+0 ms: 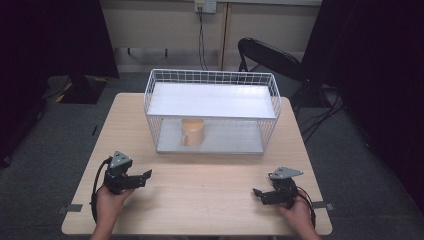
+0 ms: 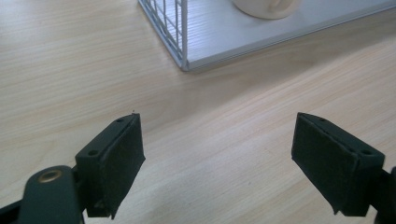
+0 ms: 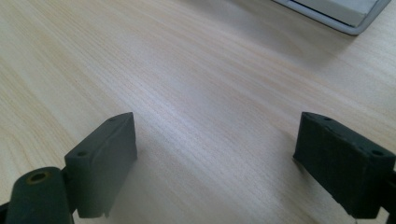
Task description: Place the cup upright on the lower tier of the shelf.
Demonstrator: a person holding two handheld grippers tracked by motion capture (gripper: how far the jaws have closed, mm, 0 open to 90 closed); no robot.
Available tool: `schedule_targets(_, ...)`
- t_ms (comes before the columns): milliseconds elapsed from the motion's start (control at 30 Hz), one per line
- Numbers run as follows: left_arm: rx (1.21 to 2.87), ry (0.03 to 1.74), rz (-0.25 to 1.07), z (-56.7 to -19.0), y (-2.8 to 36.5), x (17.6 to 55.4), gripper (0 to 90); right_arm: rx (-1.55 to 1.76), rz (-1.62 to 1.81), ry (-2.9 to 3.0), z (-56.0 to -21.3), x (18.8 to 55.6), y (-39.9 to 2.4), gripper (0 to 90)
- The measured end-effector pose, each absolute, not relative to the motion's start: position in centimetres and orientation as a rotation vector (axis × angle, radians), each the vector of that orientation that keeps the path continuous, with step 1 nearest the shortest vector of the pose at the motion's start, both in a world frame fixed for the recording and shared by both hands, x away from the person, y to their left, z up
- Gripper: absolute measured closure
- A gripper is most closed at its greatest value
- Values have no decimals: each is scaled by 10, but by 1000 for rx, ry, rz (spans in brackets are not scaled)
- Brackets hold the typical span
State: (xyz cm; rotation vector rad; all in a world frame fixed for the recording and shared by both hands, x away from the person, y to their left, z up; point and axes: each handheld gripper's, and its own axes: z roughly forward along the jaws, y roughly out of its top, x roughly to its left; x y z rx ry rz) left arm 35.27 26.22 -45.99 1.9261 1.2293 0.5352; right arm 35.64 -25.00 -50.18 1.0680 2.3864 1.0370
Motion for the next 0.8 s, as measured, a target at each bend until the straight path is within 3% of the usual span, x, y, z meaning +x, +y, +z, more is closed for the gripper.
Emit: schedule_targets(800, 1969, 1270, 537, -480, 284, 351, 171, 1068, 1037, 2387, -502, 356, -250, 120)
